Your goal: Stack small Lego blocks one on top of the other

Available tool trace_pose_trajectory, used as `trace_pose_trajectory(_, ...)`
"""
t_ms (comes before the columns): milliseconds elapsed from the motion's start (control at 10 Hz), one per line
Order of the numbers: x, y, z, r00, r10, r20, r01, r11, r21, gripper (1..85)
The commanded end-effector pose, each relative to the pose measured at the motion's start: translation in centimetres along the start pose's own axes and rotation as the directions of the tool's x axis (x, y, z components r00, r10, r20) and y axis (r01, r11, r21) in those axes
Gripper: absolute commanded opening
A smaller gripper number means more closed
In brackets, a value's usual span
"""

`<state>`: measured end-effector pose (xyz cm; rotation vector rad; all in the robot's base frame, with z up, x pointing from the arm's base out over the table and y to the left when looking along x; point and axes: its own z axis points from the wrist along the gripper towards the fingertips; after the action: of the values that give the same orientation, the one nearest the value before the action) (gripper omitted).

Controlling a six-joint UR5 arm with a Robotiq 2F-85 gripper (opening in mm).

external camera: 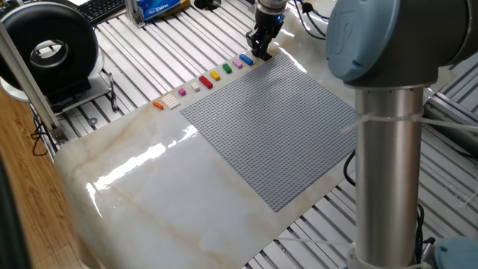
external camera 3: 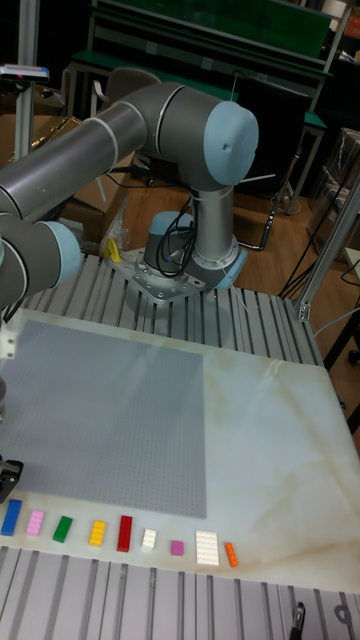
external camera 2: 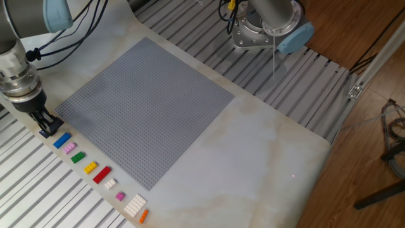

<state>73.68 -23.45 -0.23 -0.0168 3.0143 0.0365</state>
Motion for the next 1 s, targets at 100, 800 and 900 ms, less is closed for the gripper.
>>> trace_pose_trajectory(100, 0.2, 0.2, -1.5, 0.999, 0.031, -0.022, -0.030, 0.999, 0.020, 30.3)
trace_pose_trajectory(800, 0.7, 2.5, -3.5, 0.997, 0.070, -0.043, -0.070, 0.997, 0.011, 28.7)
trace_pose_trajectory(900, 0.9, 2.8, -3.6, 0.996, 0.078, -0.039, -0.078, 0.997, 0.007, 28.0)
